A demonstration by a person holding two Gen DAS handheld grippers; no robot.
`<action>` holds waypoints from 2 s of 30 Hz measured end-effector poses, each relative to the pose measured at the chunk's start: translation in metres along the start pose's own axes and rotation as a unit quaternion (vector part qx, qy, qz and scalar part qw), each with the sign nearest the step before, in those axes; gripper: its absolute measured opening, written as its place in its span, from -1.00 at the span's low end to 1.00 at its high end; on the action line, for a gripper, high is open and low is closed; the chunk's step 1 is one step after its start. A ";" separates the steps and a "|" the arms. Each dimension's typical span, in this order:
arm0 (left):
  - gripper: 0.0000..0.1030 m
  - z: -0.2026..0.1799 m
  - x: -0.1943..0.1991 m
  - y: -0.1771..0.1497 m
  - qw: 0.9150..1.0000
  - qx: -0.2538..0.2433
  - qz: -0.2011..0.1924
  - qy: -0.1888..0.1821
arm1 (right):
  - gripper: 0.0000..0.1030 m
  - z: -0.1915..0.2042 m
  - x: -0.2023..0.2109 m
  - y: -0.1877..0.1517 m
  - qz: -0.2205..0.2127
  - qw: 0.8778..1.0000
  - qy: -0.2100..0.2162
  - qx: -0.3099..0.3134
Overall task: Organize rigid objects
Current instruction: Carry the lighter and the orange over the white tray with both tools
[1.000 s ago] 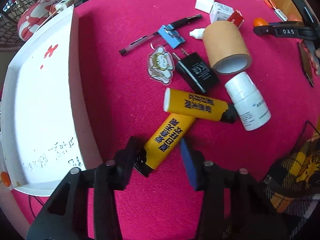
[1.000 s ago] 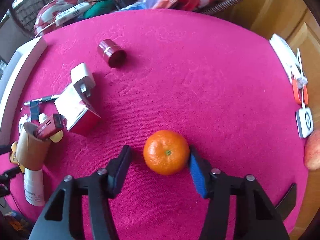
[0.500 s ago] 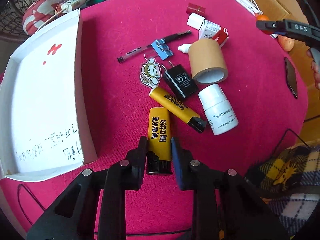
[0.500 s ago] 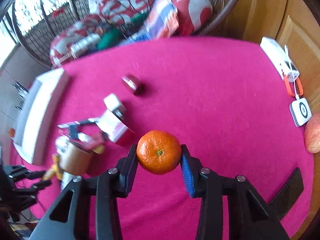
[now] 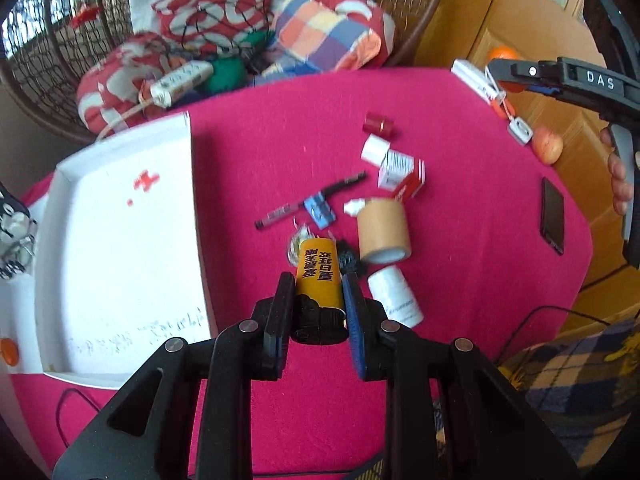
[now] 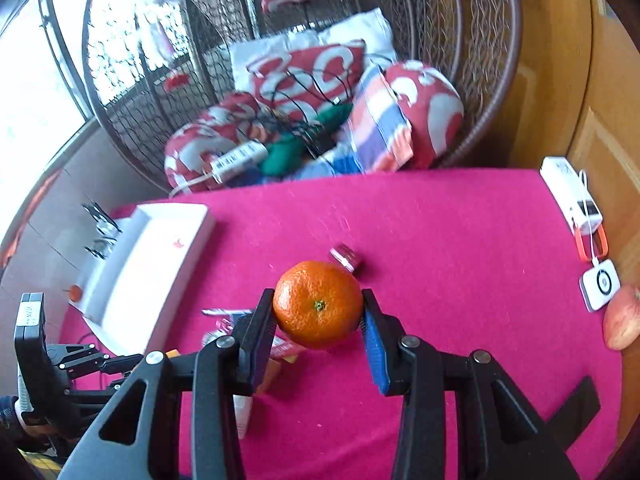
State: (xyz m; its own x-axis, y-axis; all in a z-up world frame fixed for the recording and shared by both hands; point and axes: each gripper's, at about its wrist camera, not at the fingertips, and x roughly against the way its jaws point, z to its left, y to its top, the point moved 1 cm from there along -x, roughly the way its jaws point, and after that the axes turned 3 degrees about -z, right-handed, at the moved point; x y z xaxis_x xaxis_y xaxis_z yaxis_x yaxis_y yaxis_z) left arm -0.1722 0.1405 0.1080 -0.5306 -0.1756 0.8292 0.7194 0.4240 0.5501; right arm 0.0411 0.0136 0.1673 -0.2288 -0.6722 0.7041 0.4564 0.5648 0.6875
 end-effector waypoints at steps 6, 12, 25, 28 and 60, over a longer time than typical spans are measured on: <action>-0.54 0.008 0.033 0.032 0.998 0.014 -0.049 0.033 | -0.22 0.022 0.028 0.024 -0.053 0.998 0.019 0.020; -0.54 0.022 0.058 0.053 0.995 0.027 -0.078 0.062 | -0.21 0.041 0.041 0.037 -0.080 0.996 0.032 0.035; -0.54 0.060 0.080 0.054 0.989 0.057 -0.096 0.097 | -0.22 0.076 0.041 0.039 -0.081 0.995 0.045 0.045; -0.54 0.070 0.083 0.051 0.989 0.062 -0.095 0.097 | -0.21 0.088 0.038 0.039 -0.078 0.994 0.049 0.052; -0.54 0.217 0.056 -0.001 0.973 0.154 -0.008 0.169 | -0.21 0.245 -0.086 0.025 0.047 0.984 0.115 0.130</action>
State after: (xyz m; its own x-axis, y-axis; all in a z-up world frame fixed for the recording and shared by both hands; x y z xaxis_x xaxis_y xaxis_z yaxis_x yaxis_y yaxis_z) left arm -0.3005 0.3232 0.1327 -0.3249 -0.4447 0.8347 0.5165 0.6559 0.5505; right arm -0.1381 0.2033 0.1675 0.0181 -0.6856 0.7277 0.2247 0.7120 0.6652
